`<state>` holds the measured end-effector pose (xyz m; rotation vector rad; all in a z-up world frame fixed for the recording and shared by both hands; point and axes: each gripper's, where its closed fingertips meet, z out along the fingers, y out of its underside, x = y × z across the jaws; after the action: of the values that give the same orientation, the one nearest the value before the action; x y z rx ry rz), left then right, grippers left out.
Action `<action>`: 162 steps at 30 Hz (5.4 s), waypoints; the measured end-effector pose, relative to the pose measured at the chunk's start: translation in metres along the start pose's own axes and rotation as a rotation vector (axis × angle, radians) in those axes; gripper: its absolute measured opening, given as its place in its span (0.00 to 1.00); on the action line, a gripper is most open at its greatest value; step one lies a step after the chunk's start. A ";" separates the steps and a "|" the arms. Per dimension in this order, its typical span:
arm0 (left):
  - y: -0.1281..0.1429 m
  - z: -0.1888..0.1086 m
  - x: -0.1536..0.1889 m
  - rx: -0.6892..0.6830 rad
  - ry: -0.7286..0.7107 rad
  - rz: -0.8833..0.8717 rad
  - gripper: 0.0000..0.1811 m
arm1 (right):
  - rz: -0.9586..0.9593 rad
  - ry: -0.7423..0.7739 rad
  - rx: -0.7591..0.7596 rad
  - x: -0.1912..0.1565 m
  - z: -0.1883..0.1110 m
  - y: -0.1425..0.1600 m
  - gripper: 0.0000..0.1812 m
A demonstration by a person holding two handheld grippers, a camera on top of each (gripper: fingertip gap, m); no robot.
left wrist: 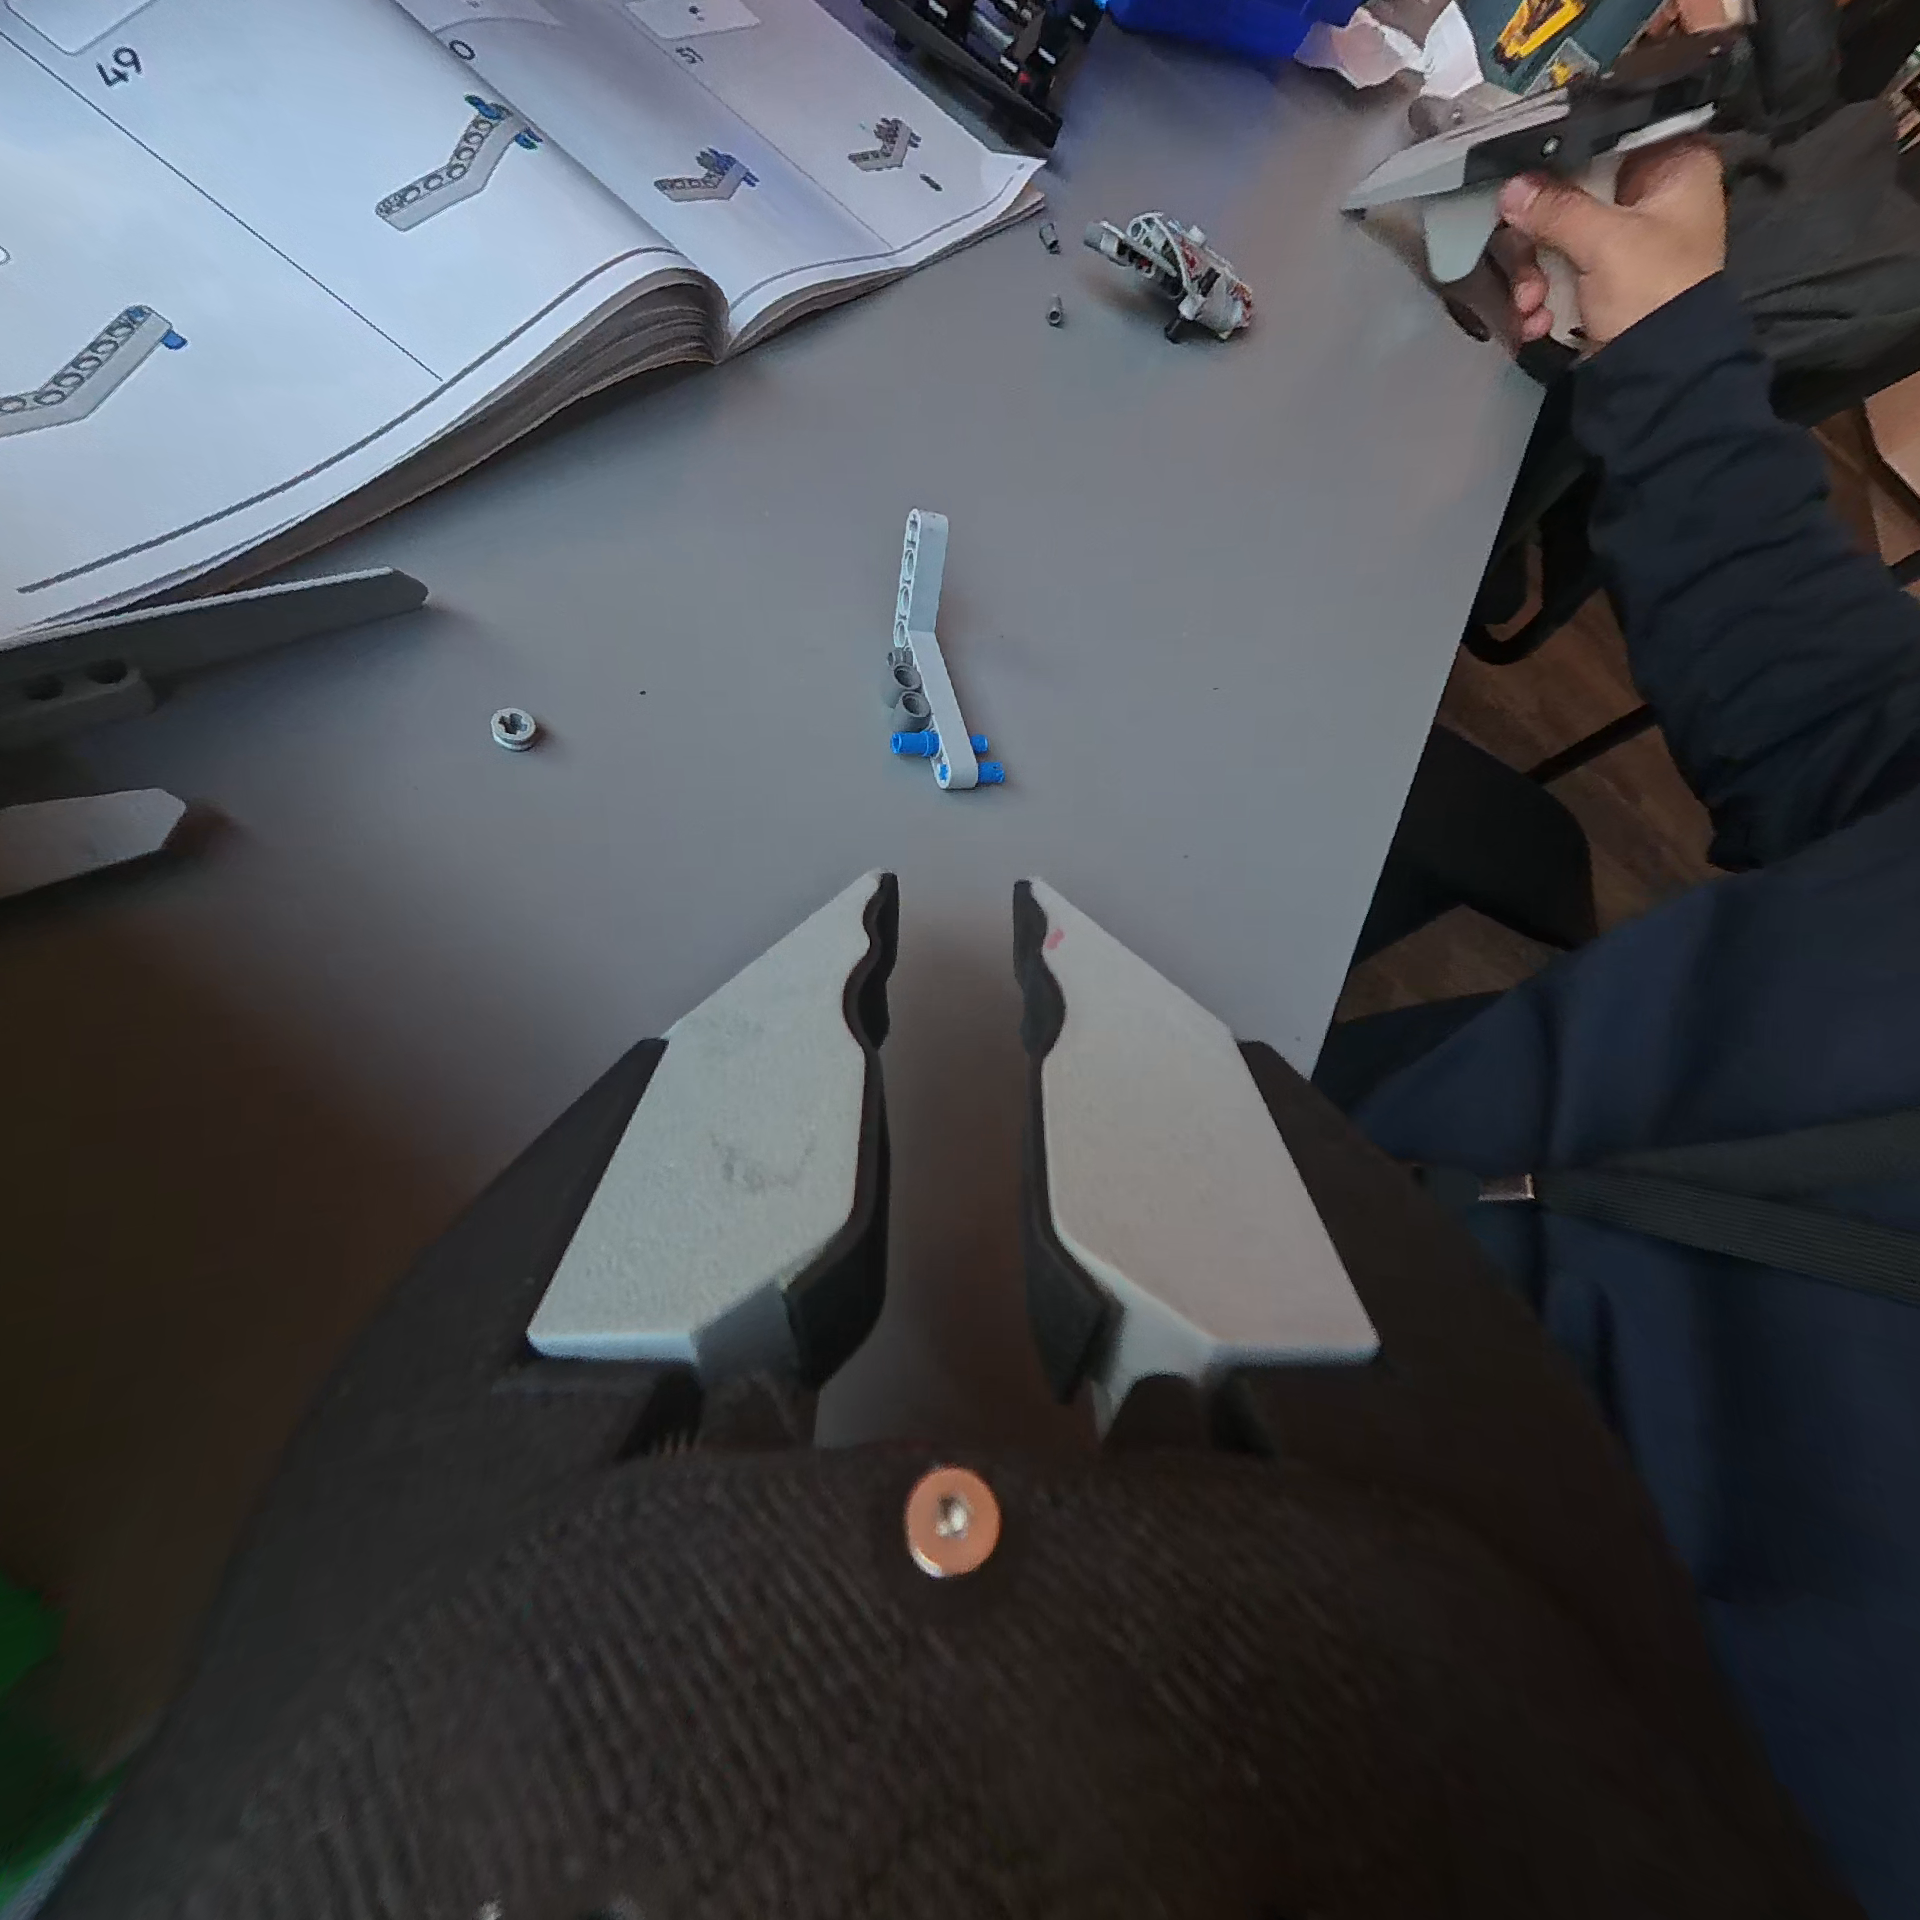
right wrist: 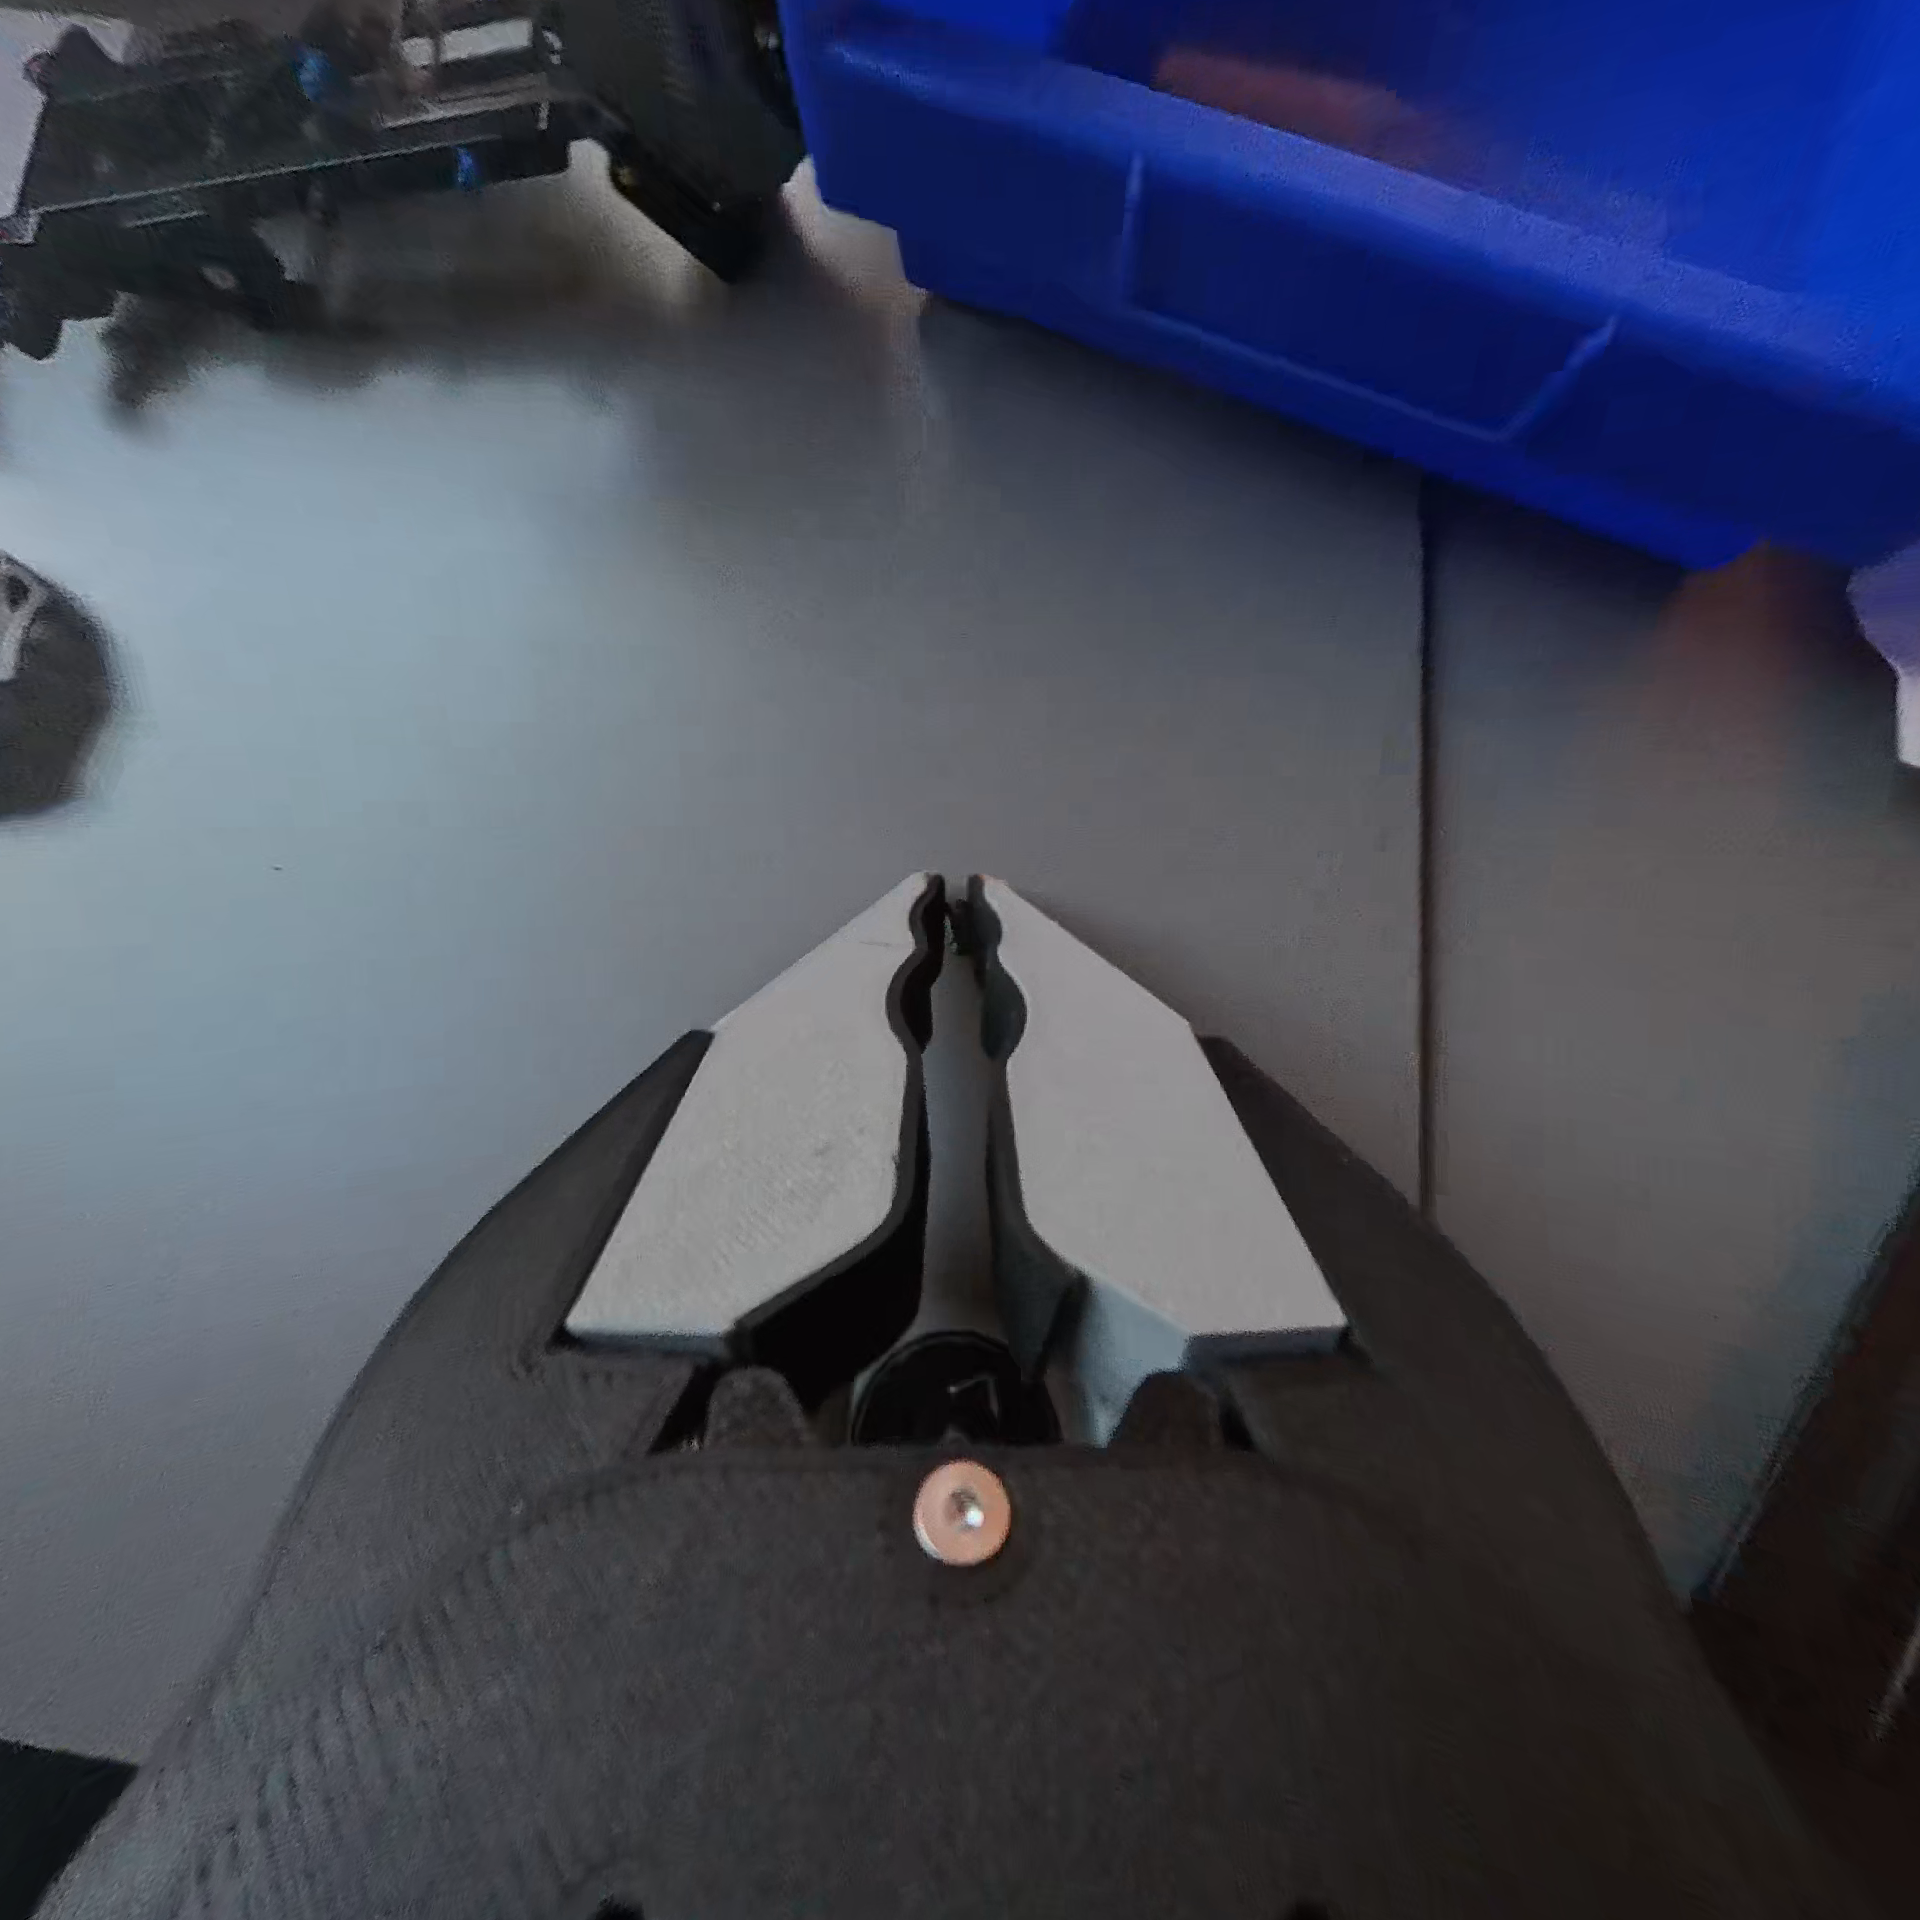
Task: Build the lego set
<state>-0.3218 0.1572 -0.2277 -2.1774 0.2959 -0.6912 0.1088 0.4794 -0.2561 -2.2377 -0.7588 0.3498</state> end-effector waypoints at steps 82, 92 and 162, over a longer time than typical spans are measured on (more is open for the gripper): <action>0.007 0.036 -0.003 -0.218 0.023 0.316 0.00 | -0.842 -0.853 0.102 -0.474 0.043 -0.046 0.08; 0.001 0.038 -0.011 -0.208 0.025 0.228 0.00 | -0.779 -0.844 0.203 -0.471 0.031 -0.062 0.03; -0.020 0.075 0.013 -0.245 0.248 0.117 0.06 | -0.885 -1.101 -0.020 -0.466 0.021 -0.024 0.00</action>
<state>-0.2690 0.2129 -0.2461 -2.2813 0.6628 -0.8991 -0.2781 0.2179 -0.2434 -1.3499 -2.1676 1.1095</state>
